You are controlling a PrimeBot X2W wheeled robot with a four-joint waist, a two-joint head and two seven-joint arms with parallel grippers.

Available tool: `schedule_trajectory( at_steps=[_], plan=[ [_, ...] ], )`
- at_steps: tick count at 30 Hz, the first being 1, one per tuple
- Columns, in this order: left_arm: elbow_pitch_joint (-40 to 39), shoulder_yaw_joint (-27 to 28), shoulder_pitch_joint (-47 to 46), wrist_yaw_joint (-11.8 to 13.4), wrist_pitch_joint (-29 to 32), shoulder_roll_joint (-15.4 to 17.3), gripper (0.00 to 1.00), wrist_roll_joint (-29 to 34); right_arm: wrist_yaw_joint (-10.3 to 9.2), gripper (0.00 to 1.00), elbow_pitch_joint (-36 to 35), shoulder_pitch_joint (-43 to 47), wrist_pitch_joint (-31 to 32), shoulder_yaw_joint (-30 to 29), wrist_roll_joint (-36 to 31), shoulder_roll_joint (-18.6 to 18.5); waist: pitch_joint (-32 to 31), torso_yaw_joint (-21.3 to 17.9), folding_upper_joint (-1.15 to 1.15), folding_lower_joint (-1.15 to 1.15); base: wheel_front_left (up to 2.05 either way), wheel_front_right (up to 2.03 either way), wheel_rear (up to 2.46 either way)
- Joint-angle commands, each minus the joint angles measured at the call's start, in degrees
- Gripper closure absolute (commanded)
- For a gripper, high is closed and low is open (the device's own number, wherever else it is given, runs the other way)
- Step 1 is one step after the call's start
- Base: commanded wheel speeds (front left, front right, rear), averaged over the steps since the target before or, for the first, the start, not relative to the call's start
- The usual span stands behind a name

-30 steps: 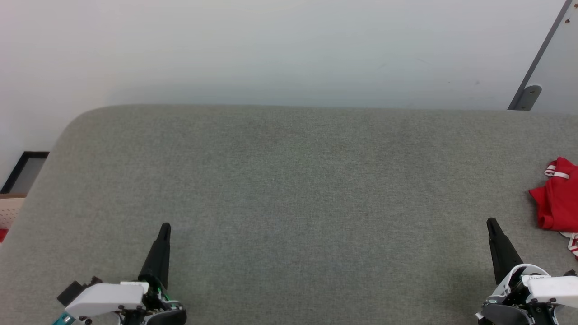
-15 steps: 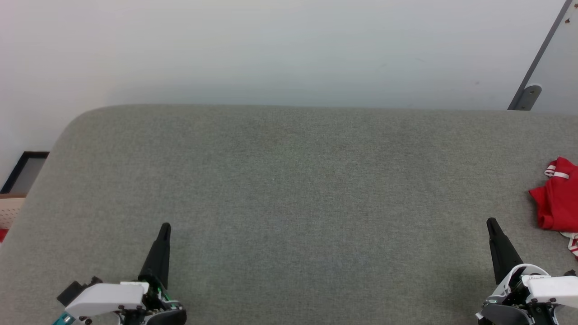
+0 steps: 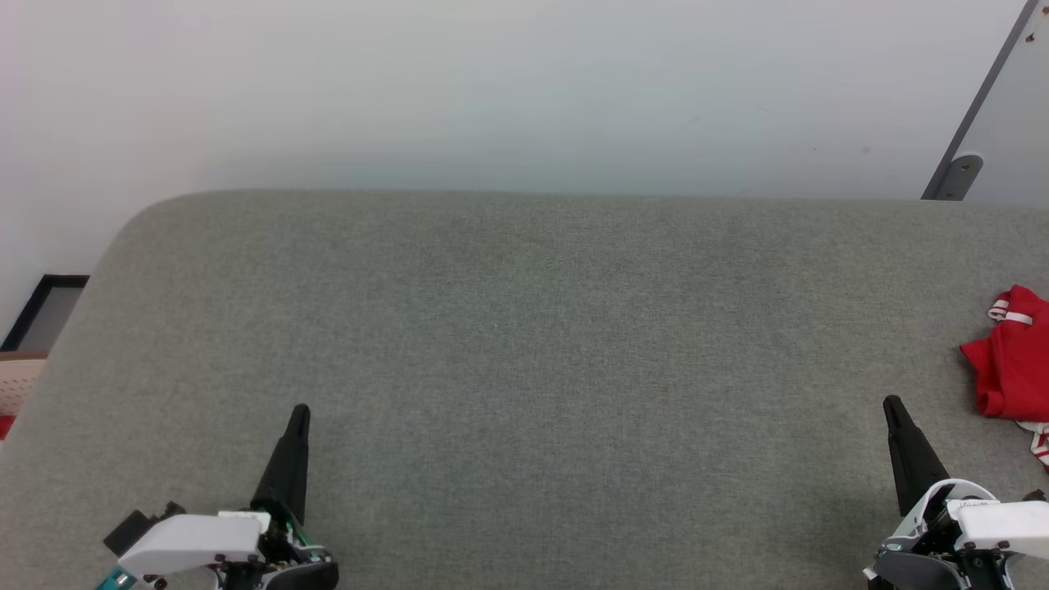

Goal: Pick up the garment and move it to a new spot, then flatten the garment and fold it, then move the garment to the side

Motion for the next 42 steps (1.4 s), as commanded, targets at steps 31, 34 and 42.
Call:
schedule_trajectory(
  at_steps=[31, 34, 42],
  plan=[
    [0.05, 0.07, -0.48, -0.31, 0.07, 0.02, 1.00, -0.20, -0.06, 1.00, -0.14, -0.12, 0.11, 0.06, 0.24, 0.16, 0.00, 0.00, 0.00, 0.00, 0.00, 0.00, 0.00],
    [0.05, 0.08, -0.48, -0.31, 0.07, 0.02, 1.00, -0.20, -0.06, 1.00, -0.14, -0.12, 0.11, 0.06, 0.24, 0.16, 0.00, 0.00, 0.00, 0.00, 0.00, 0.00, 0.00],
    [0.05, 0.07, -0.48, -0.31, 0.06, 0.02, 1.00, -0.20, -0.06, 1.00, -0.14, -0.12, 0.11, 0.07, 0.24, 0.16, 0.00, 0.00, 0.00, 0.00, 0.00, 0.00, 0.00]
  ],
)
